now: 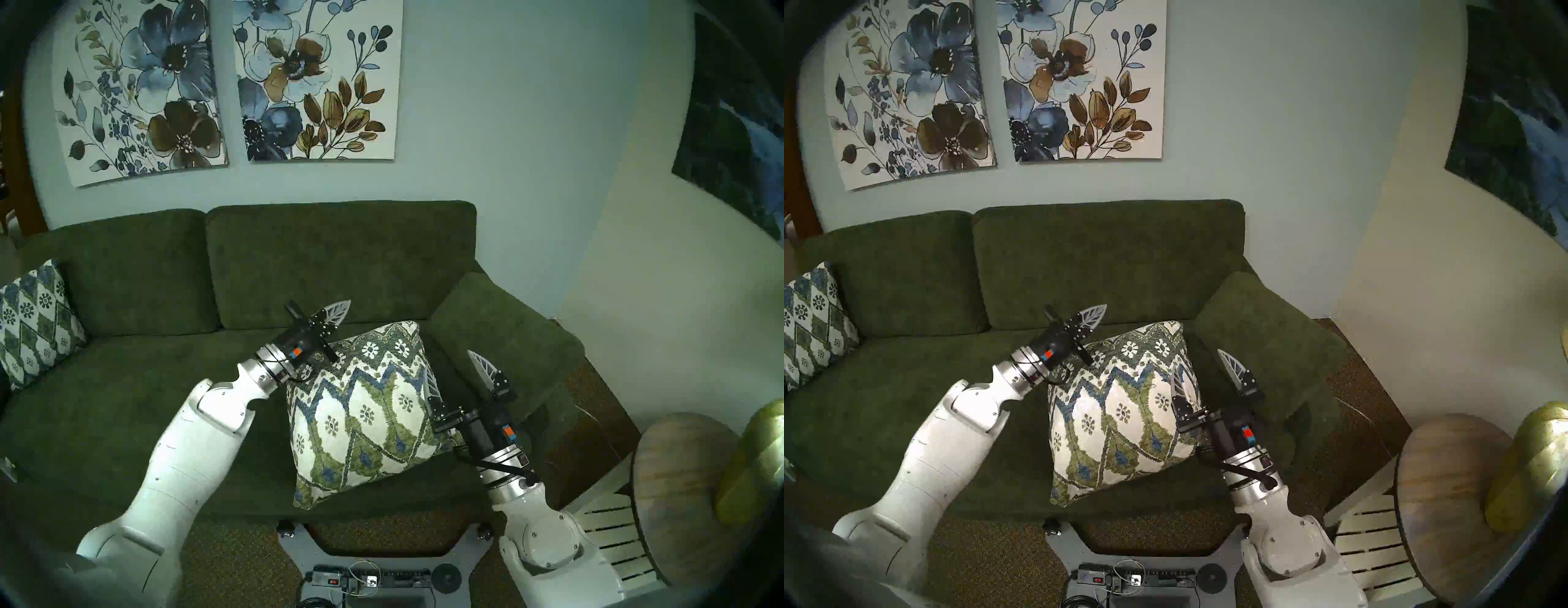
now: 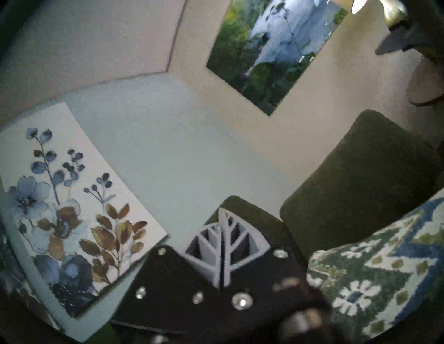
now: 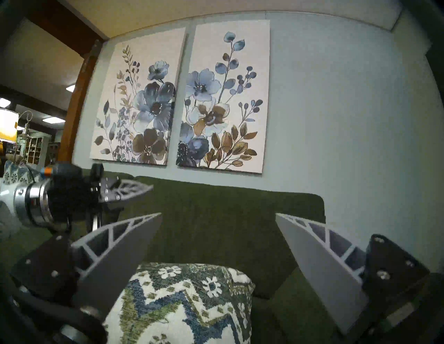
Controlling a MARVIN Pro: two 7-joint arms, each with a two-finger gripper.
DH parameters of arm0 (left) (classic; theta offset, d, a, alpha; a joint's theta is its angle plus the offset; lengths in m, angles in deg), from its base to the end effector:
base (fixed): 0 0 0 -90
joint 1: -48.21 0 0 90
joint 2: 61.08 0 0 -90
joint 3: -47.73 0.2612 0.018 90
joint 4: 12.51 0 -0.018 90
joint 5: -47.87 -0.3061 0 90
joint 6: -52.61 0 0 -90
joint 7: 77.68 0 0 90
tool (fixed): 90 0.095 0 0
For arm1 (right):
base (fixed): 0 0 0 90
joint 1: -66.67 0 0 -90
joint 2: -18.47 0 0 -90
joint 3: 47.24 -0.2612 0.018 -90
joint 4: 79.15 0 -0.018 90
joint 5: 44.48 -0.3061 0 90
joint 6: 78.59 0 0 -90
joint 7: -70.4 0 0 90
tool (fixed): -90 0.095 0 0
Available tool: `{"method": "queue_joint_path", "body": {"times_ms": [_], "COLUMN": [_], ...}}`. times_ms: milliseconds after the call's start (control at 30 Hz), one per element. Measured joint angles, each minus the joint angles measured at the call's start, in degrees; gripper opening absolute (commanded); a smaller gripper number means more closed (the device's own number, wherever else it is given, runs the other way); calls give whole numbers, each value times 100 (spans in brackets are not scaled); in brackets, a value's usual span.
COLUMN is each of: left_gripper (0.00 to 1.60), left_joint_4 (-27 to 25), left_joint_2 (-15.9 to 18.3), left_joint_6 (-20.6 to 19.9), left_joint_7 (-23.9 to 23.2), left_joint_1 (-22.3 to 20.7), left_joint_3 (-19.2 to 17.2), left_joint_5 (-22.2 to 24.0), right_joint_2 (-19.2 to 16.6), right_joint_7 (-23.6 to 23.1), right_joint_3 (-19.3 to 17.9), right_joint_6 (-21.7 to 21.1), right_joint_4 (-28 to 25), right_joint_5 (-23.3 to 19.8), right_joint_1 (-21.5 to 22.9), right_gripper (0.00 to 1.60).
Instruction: Fluff a cushion
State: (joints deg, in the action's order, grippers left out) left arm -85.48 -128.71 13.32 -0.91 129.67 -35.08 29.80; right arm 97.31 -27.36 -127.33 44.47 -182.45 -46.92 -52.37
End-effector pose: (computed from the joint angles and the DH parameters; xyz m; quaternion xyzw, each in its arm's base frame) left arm 0.4168 0.0411 -0.2775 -0.3972 0.4384 -0.8051 0.0448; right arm 0.2561 0.0482 -0.3160 -0.5902 -0.1407 -0.7858 0.1204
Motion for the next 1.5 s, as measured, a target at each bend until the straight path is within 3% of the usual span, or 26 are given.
{"method": "queue_joint_path", "body": {"times_ms": [267, 333, 367, 400, 1033, 1133, 1300, 1500], "left_gripper": [0, 29, 107, 160, 160, 160, 160, 160], "left_joint_4": [-341, -341, -341, -342, -1185, -1449, -1774, -2186], "left_joint_2": [433, 519, 567, 604, 941, 993, 1057, 1107], "left_joint_6": [84, 107, 125, 146, 393, 390, 203, -432], "left_joint_7": [169, 204, 221, 232, 117, 24, -68, -207], "left_joint_1": [580, 743, 844, 932, 2305, 2602, 2874, 2937], "left_joint_3": [-615, -759, -836, -897, -1304, -1330, -1218, -804], "left_joint_5": [401, 493, 553, 605, 1569, 1932, 2435, 3004], "right_joint_2": [-15, -15, -15, -15, 80, 95, 124, 247], "right_joint_7": [-72, -93, -107, -119, -222, -176, -122, -66], "right_joint_3": [-13, -8, 0, 12, 243, 247, 310, 537], "right_joint_6": [-345, -407, -444, -478, -1154, -1328, -1532, -1883], "right_joint_4": [-51, -77, -96, -117, -485, -521, -561, -514], "right_joint_5": [-111, -133, -145, -155, -246, -213, -112, 103], "right_joint_1": [54, 72, 82, 90, 113, 91, 117, 374], "right_gripper": [160, 160, 160, 160, 160, 160, 160, 160]}}
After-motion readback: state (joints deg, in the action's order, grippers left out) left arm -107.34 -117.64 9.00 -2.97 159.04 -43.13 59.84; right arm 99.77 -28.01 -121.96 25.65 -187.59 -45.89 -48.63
